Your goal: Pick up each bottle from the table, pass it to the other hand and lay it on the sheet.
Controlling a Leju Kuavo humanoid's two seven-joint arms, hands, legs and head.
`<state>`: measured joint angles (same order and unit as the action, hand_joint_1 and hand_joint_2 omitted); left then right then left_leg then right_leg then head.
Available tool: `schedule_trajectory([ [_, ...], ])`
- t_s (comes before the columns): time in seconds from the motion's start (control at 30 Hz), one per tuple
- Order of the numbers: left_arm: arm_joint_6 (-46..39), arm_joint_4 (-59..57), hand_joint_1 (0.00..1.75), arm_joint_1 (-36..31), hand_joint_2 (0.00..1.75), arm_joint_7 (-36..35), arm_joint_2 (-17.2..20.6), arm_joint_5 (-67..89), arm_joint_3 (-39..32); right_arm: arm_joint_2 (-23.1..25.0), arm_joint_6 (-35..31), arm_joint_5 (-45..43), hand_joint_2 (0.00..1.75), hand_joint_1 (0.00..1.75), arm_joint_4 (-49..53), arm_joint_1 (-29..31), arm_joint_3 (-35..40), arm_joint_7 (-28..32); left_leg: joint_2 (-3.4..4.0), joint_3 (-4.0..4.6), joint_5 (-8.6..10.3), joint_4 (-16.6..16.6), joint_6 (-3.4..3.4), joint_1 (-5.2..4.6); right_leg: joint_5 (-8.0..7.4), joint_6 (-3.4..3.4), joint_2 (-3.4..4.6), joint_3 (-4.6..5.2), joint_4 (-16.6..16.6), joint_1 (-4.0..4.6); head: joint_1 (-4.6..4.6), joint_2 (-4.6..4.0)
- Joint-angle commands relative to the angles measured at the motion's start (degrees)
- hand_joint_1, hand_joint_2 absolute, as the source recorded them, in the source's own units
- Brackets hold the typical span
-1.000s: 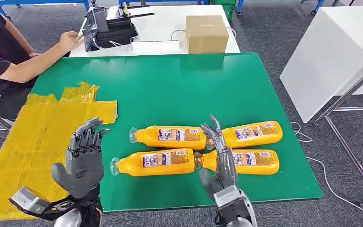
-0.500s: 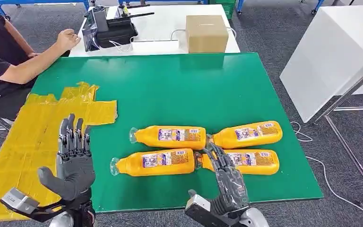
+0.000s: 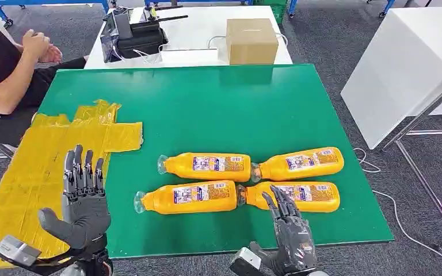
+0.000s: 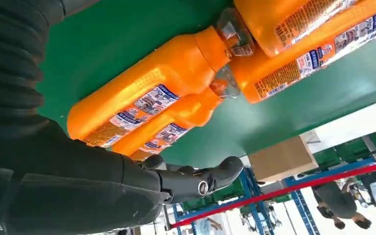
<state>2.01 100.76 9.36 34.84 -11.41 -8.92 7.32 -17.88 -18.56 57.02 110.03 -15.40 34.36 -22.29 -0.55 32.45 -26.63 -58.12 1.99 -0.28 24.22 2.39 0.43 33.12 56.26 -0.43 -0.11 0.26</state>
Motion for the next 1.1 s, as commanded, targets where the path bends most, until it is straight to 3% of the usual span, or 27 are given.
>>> schedule_trajectory([
  [0.03,0.23,-0.72,0.00,-0.31,0.00,-0.44,-0.44,-0.17,-1.80,-1.08,-0.24,-0.11,1.75,0.00,0.02,-0.17,0.94,-1.04,0.03,-0.10,-0.03,0.04,-0.08,0.03,0.02,-0.04,-0.02,-0.10,-0.04,0.03,0.00,0.00],
  [0.2,0.96,1.16,0.00,1.05,0.00,-1.40,-1.18,-0.77,-3.09,-0.95,-0.65,1.25,1.75,0.00,-0.26,-2.68,-4.85,-5.83,0.05,-0.16,-0.07,0.03,-0.11,0.05,0.05,-0.05,-0.02,-0.16,-0.05,0.05,0.00,0.00],
  [0.33,1.66,0.67,0.00,0.55,0.00,-1.95,-1.34,-1.52,-3.14,0.10,-0.35,-3.10,1.75,0.00,-3.18,-2.78,-9.92,-2.18,0.01,-0.20,-0.05,0.08,-0.10,0.04,0.04,-0.04,-0.05,-0.22,-0.11,0.04,0.00,0.00],
  [0.57,1.98,-1.03,0.00,-1.11,0.00,-2.99,-1.14,-2.54,-2.60,4.26,5.12,-0.89,1.75,0.00,-10.38,2.97,-15.69,4.03,0.13,-0.24,0.01,0.13,-0.13,0.08,-0.07,-0.07,0.04,-0.25,-0.20,0.08,0.02,0.00],
  [1.1,1.97,-2.74,0.00,-3.20,0.00,-4.33,-1.37,-4.55,-3.12,4.27,13.70,4.26,1.75,0.00,-17.77,11.74,-15.40,5.25,0.13,-0.16,0.02,0.07,-0.07,0.03,-0.06,-0.03,0.08,-0.15,-0.09,0.03,0.00,0.00],
])
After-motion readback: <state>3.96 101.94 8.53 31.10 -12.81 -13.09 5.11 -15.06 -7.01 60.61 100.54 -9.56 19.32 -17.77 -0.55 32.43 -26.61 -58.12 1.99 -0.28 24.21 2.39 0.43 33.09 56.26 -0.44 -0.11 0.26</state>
